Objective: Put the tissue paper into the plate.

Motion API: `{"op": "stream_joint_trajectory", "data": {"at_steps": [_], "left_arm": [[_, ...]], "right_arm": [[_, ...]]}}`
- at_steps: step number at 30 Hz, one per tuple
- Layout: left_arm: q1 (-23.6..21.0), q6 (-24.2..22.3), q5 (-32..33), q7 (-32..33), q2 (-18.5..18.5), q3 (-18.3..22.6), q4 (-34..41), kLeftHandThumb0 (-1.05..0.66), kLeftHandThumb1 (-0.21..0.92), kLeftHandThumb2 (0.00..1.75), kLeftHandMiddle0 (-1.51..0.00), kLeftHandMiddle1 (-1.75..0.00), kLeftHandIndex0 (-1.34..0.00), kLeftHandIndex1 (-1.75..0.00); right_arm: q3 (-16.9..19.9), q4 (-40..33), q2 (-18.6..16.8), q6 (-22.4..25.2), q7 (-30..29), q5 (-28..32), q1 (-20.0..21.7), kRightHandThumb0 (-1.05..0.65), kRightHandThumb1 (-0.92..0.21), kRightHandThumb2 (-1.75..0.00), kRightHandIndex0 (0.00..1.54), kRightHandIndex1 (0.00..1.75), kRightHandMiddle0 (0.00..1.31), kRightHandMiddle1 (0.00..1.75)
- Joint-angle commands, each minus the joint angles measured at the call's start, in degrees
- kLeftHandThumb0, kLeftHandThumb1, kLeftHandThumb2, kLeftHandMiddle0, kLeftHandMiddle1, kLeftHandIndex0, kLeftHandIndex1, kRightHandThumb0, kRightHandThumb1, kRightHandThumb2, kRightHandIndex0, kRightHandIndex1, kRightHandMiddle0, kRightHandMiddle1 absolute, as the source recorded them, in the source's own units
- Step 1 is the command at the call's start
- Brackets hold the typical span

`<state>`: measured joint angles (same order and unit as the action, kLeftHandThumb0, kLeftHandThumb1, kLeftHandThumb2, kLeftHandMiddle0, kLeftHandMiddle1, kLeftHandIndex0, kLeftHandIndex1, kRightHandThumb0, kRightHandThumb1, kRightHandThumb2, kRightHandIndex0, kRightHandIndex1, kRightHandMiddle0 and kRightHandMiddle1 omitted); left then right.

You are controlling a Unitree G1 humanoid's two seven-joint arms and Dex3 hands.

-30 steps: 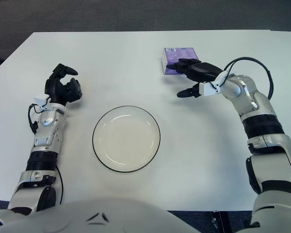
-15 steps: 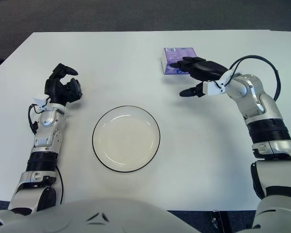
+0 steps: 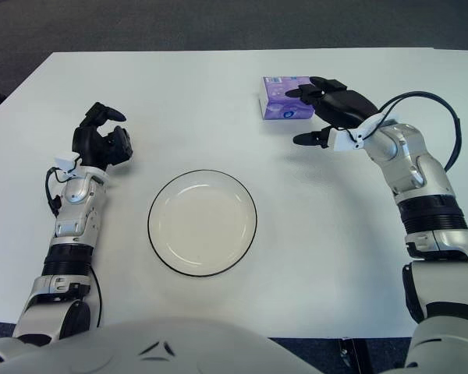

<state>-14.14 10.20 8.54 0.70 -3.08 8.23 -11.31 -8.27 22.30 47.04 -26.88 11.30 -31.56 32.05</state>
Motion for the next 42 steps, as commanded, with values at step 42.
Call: {"op": "stream_joint_trajectory", "data": {"at_steps": [42], "left_arm": [[11.41,1.00,-0.56,1.04,5.16,-1.73,-5.16,-0.47,0.33,1.30,-1.32,-1.75,-0.60,-1.75]], "right_arm": [[-17.05,47.63,-17.13,4.28,-12.43,-12.34,27.54,-0.91,-0.92,-0.92,0.07,0.21,0.00,0.52]]}}
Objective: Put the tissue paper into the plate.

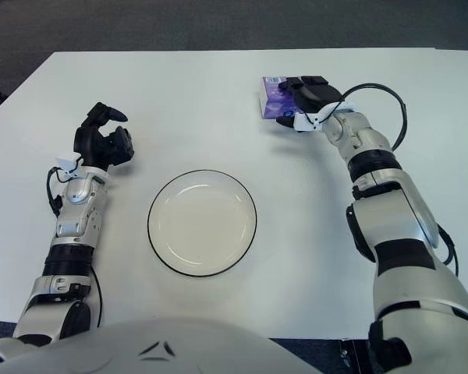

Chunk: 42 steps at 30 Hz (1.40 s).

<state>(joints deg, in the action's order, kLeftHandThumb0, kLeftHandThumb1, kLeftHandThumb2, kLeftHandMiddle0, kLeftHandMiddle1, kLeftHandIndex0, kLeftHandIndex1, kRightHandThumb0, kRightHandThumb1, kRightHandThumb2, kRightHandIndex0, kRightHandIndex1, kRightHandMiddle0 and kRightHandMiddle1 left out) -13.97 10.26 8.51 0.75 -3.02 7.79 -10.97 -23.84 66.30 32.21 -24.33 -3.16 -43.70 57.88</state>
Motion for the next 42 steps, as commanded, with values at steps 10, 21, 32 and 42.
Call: {"op": "stream_joint_trajectory", "data": {"at_steps": [10,21,32,42], "left_arm": [[11.50,2.18,-0.41,1.32,5.52,-1.13,-5.23,-0.47,0.35,1.28,-1.32,-1.75,-0.59,-1.75],[11.56,3.10,0.01,1.22,5.68,-0.92,-5.22,-0.46,0.38,1.24,-1.32,-1.75,-0.56,-1.75],[11.94,3.07,-0.29,0.98,5.31,-1.20,-4.70,-0.46,0.39,1.23,-1.32,-1.75,-0.55,-1.75],[12.07,2.96,0.01,0.33,5.05,-1.38,-4.41,-0.45,0.40,1.22,-1.32,-1.75,-0.55,-1.75]], "right_arm": [[-2.35,4.72,-1.94,1.29,7.36,1.07,1.62,-0.90,-0.92,-0.97,0.12,0.24,0.00,0.55],[-2.30,2.11,0.72,-1.06,15.54,4.01,-1.75,-0.93,-0.92,-1.00,0.16,0.30,0.00,0.69],[0.02,-14.88,7.65,-4.31,22.84,10.40,-11.88,-0.91,-0.92,-0.92,0.15,0.32,0.00,0.75],[2.59,-28.62,13.55,-5.23,26.25,14.35,-20.16,-0.89,-0.92,-0.85,0.13,0.33,0.00,0.72]]}}
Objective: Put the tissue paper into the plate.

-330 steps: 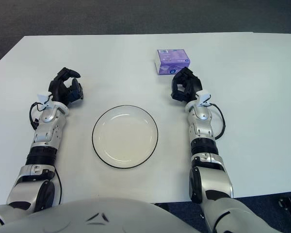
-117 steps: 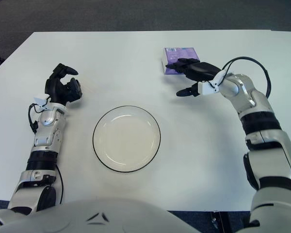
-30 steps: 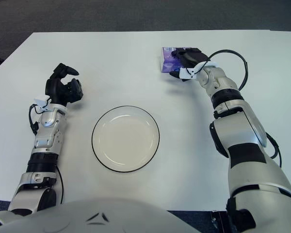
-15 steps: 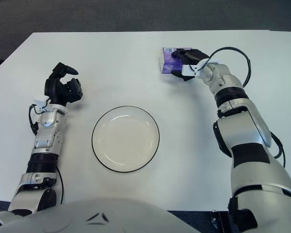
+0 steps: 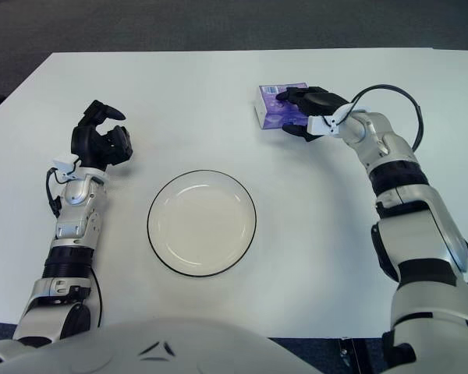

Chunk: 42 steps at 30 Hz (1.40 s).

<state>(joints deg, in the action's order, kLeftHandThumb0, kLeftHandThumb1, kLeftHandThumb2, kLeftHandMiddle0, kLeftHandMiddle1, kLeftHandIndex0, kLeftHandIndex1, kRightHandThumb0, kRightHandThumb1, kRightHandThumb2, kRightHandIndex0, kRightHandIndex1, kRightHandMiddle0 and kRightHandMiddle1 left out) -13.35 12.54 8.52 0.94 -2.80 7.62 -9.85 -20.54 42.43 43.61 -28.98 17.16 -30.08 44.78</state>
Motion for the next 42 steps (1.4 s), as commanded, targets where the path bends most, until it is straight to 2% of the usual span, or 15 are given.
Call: {"op": "stream_joint_trajectory", "data": {"at_steps": [1,8,14,25,36,42], "left_arm": [[11.43,0.59,-0.07,0.20,4.77,-1.22,-5.50,-0.45,0.40,1.22,-1.32,-1.75,-0.55,-1.75],[11.30,0.11,-0.49,0.62,4.50,-1.35,-5.47,-0.45,0.39,1.22,-1.32,-1.75,-0.55,-1.75],[11.21,0.07,-0.52,0.63,4.48,-1.43,-5.56,-0.45,0.39,1.22,-1.32,-1.75,-0.55,-1.75],[11.09,-0.10,-0.10,0.40,4.61,-1.42,-5.58,-0.45,0.40,1.21,-1.31,-1.75,-0.55,-1.75],[11.11,-0.14,-0.27,0.23,4.42,-1.61,-5.56,-0.45,0.40,1.21,-1.31,-1.75,-0.55,-1.75],[11.12,-0.34,-0.21,0.24,4.39,-1.63,-5.63,-0.45,0.41,1.20,-1.31,-1.75,-0.54,-1.75]], "right_arm": [[-0.42,-5.97,2.74,-0.65,6.36,1.17,-7.70,-0.89,-0.92,-0.85,0.13,0.33,0.00,0.71],[1.44,-13.00,5.61,0.05,8.29,2.74,-11.26,-0.89,-0.92,-0.84,0.11,0.32,0.00,0.65],[4.85,-21.57,8.16,2.55,9.17,4.13,-16.23,-0.89,-0.92,-0.85,0.09,0.30,0.00,0.59],[7.63,-27.46,9.14,5.27,10.33,3.75,-19.20,-0.94,-0.92,-0.88,0.06,0.27,0.00,0.48],[9.58,-31.15,9.83,6.76,11.50,3.66,-20.76,-0.86,-0.92,-0.79,0.06,0.25,0.00,0.45],[11.50,-34.51,10.77,7.78,12.36,4.04,-22.18,-0.83,-0.92,-0.80,0.06,0.22,0.00,0.40]]}}
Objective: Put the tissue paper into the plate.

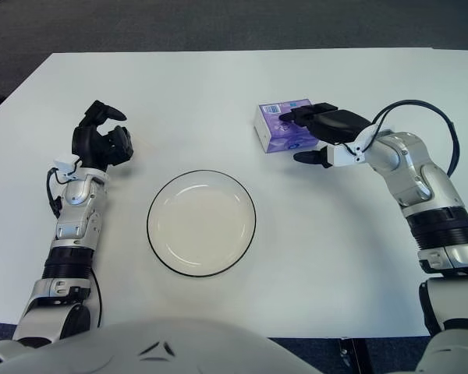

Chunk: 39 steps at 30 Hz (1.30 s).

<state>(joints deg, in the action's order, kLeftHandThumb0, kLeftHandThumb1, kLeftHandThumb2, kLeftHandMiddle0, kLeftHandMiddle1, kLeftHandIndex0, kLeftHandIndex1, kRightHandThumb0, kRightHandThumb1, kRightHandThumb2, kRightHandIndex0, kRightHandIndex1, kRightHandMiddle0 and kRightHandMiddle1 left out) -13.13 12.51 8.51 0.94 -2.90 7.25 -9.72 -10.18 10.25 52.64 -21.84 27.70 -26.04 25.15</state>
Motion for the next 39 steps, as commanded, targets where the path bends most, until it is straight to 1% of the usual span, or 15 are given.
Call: {"op": "stream_joint_trajectory", "data": {"at_steps": [1,10,16,21,22,28,30,35,37,39], "left_arm": [[10.89,-0.34,-0.08,0.14,4.52,-1.25,-5.78,-0.45,0.41,1.20,-1.31,-1.75,-0.54,-1.75],[10.79,-0.32,-0.12,0.06,4.56,-1.39,-6.04,-0.45,0.42,1.19,-1.30,-1.75,-0.53,-1.75],[10.76,-0.12,-0.49,0.33,4.53,-1.50,-6.40,-0.45,0.42,1.19,-1.30,-1.75,-0.53,-1.75],[10.74,-0.47,-0.40,0.34,4.50,-1.53,-6.41,-0.45,0.42,1.18,-1.30,-1.75,-0.53,-1.75],[10.79,-0.48,-0.42,0.33,4.48,-1.55,-6.44,-0.45,0.42,1.18,-1.30,-1.75,-0.53,-1.75],[10.81,-0.48,-0.48,0.21,4.28,-1.68,-6.67,-0.44,0.45,1.16,-1.28,-1.75,-0.51,-1.75],[10.85,-0.50,-0.41,0.11,4.27,-1.71,-6.67,-0.44,0.45,1.15,-1.28,-1.75,-0.51,-1.75],[10.90,-0.55,-0.26,-0.03,4.29,-1.75,-6.67,-0.44,0.46,1.14,-1.28,-1.75,-0.50,-1.75],[10.87,-0.61,-0.10,-0.15,4.30,-1.71,-6.72,-0.44,0.46,1.14,-1.28,-1.75,-0.50,-1.75],[10.84,-0.68,0.07,-0.30,4.29,-1.68,-6.79,-0.43,0.46,1.14,-1.28,-1.75,-0.50,-1.75]], "right_arm": [[1.45,-2.82,1.85,0.86,1.76,-0.21,-2.64,-0.83,-0.92,-0.80,0.06,0.22,0.00,0.39],[3.25,-4.13,1.22,2.67,-0.63,-2.71,-2.14,-0.77,-0.92,-0.78,0.08,0.20,0.00,0.38],[4.93,-3.78,-0.78,3.94,-5.63,-3.93,-1.87,-0.70,-0.92,-0.72,0.09,0.18,0.00,0.41],[5.91,-2.46,-1.59,3.24,-10.31,-4.77,-1.14,-0.63,-0.92,-0.67,0.12,0.18,0.00,0.51],[6.26,-2.31,-1.75,3.07,-11.60,-4.99,-1.10,-0.63,-0.92,-0.66,0.12,0.18,0.00,0.52],[8.42,-1.92,-2.17,2.43,-17.02,-5.19,-0.49,-0.63,-0.92,-0.63,0.19,0.20,0.00,0.70],[9.09,-2.05,-2.30,2.67,-18.09,-5.01,-0.37,-0.64,-0.92,-0.62,0.22,0.21,0.00,0.77],[9.53,-2.25,-2.52,4.48,-19.21,-5.30,-0.02,-0.66,-0.92,-0.60,0.26,0.22,0.00,0.84],[9.28,-0.55,-2.62,4.62,-19.58,-5.30,1.52,-0.66,-0.92,-0.61,0.27,0.23,0.00,0.85],[8.24,2.32,-3.14,4.06,-20.48,-5.78,3.46,-0.68,-0.92,-0.60,0.28,0.23,0.00,0.86]]}}
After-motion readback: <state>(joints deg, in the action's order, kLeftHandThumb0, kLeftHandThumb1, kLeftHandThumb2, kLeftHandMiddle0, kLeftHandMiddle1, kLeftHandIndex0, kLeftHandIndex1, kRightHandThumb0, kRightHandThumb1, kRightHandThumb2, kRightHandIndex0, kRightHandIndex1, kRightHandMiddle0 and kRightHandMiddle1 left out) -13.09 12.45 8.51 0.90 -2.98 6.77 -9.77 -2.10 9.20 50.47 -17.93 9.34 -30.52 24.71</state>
